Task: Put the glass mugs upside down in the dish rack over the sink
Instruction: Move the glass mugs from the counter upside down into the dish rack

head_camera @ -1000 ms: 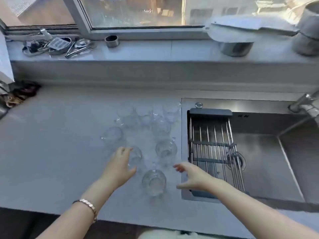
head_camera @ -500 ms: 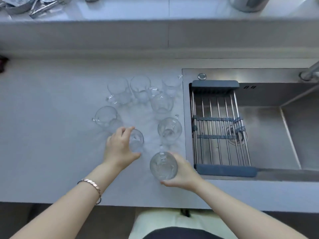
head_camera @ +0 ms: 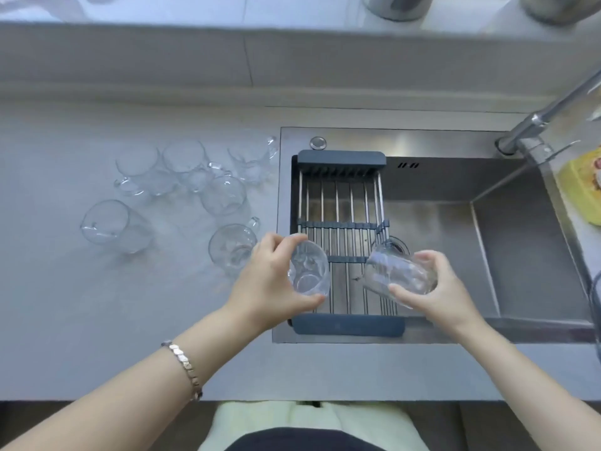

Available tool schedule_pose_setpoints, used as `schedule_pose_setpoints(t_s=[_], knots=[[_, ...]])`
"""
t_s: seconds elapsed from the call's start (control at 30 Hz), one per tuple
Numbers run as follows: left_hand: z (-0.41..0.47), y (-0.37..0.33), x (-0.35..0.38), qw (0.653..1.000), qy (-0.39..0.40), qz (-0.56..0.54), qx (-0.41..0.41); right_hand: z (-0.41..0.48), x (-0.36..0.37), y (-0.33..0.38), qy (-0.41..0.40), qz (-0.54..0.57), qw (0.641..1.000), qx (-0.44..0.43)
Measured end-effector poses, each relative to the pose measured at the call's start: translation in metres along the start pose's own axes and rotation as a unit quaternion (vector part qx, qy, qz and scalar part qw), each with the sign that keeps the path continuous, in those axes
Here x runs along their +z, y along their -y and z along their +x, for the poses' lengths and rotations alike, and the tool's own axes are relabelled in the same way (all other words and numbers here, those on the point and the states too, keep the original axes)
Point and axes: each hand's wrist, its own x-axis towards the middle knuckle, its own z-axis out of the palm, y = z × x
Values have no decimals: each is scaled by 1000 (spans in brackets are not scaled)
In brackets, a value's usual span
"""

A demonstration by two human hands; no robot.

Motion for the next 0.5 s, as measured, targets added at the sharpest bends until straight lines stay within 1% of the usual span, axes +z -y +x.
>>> schedule_pose_setpoints(t_s=[0.07,0.13,0.3,0.4,0.5], knots=[[15,-13,6,1000,-4,13,9,18,-16,5,-19,-41,999,-11],[30,-22,8,1000,-11,18,13,40,-20,17,-22,-91,995,-41],[63,-27,0,999,-34,41,8,112,8,55,-3,-187,973,-135],[78,-22,-9,998,-38,51,11,158,40,74,15,-250,959,-136],[90,-13,-15,997,-39,65,16,196,72,77,33,-299,945,-130]])
